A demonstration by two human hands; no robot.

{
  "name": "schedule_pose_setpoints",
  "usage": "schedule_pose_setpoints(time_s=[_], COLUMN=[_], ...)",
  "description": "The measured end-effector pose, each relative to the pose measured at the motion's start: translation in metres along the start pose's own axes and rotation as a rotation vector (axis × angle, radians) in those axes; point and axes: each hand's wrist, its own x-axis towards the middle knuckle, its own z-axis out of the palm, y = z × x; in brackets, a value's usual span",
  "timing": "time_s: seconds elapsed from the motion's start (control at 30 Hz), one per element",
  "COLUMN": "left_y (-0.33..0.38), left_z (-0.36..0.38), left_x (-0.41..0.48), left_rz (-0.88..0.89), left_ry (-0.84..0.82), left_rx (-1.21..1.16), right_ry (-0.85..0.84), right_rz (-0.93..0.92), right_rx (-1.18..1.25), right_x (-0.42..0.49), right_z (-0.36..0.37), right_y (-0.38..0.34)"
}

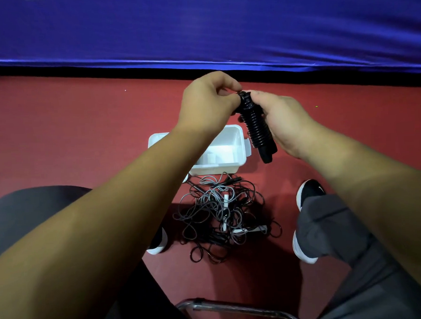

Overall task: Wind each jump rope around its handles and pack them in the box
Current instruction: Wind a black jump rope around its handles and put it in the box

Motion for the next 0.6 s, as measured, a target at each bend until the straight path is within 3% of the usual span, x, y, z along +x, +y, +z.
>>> schedule_pose_setpoints(time_s=[0.17, 0.3, 0.43, 0.6], left_y=[-0.006, -0.002, 0.002, -0.007], left_z=[-0.012, -0.032, -0.038, -0.033], left_x=[0.009, 0.020, 0.014, 0.011], left_rz=[-0.014, -0.003, 0.173, 0.487], left_ry=[-0.213, -0.407, -0.526, -0.531], left_rx=[0.022, 0.151, 0.438, 0.770], right_ry=[-0.052, -0.189, -0.283, -0.348], right_rz=[0.007, 0.064, 0.087, 0.187], right_rx=[-0.121, -0.243, -0.409, -0.349], right_x=[-0.004, -0.010, -0.014, -0.014], right_z=[0.000, -0.004, -0.008, -0.009], right_y=[0.001, 0.002, 0.003, 0.007])
